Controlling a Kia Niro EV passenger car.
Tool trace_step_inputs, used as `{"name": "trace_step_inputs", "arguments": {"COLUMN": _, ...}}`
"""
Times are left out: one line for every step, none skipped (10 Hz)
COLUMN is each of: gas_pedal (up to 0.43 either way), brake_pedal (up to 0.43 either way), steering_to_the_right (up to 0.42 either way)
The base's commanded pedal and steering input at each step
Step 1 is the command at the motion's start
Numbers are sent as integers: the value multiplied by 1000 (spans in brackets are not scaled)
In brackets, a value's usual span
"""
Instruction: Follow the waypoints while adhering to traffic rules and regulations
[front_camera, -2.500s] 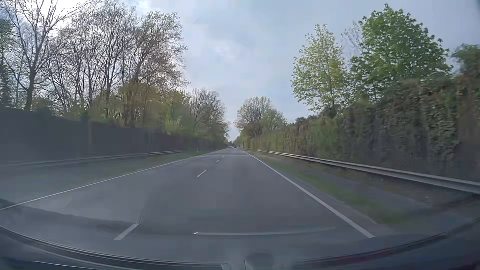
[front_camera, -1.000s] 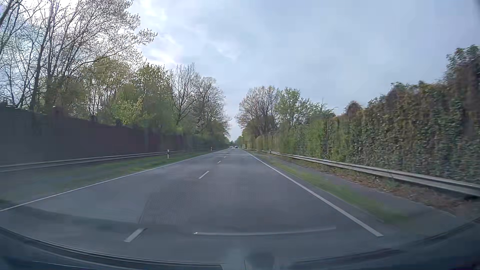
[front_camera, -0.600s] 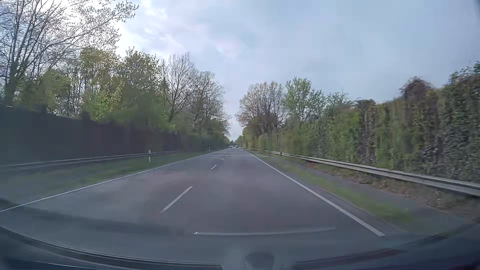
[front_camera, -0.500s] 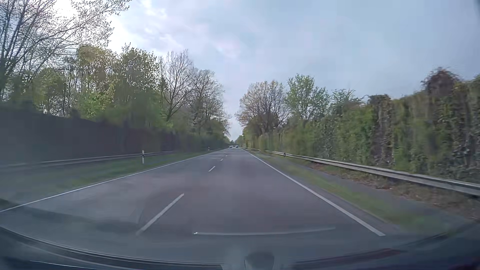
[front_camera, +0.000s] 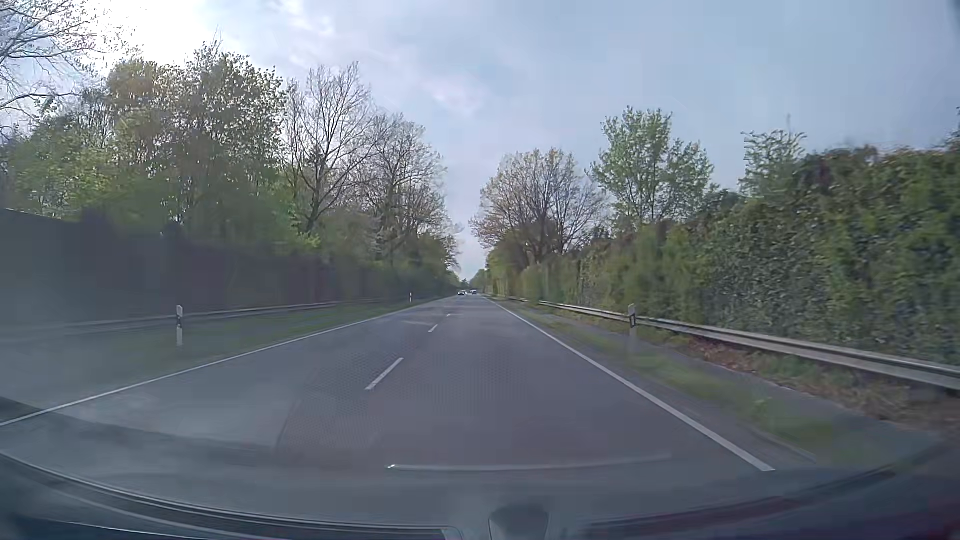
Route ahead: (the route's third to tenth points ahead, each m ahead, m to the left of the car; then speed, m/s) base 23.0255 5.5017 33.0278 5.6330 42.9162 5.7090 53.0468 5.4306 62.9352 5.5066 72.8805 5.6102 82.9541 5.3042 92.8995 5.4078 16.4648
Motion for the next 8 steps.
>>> {"name": "trace_step_inputs", "arguments": {"gas_pedal": 118, "brake_pedal": 0, "steering_to_the_right": -4}}
{"name": "trace_step_inputs", "arguments": {"gas_pedal": 118, "brake_pedal": 0, "steering_to_the_right": -4}}
{"name": "trace_step_inputs", "arguments": {"gas_pedal": 118, "brake_pedal": 0, "steering_to_the_right": -4}}
{"name": "trace_step_inputs", "arguments": {"gas_pedal": 118, "brake_pedal": 0, "steering_to_the_right": -3}}
{"name": "trace_step_inputs", "arguments": {"gas_pedal": 118, "brake_pedal": 0, "steering_to_the_right": -2}}
{"name": "trace_step_inputs", "arguments": {"gas_pedal": 118, "brake_pedal": 0, "steering_to_the_right": -2}}
{"name": "trace_step_inputs", "arguments": {"gas_pedal": 118, "brake_pedal": 0, "steering_to_the_right": -2}}
{"name": "trace_step_inputs", "arguments": {"gas_pedal": 118, "brake_pedal": 0, "steering_to_the_right": -2}}
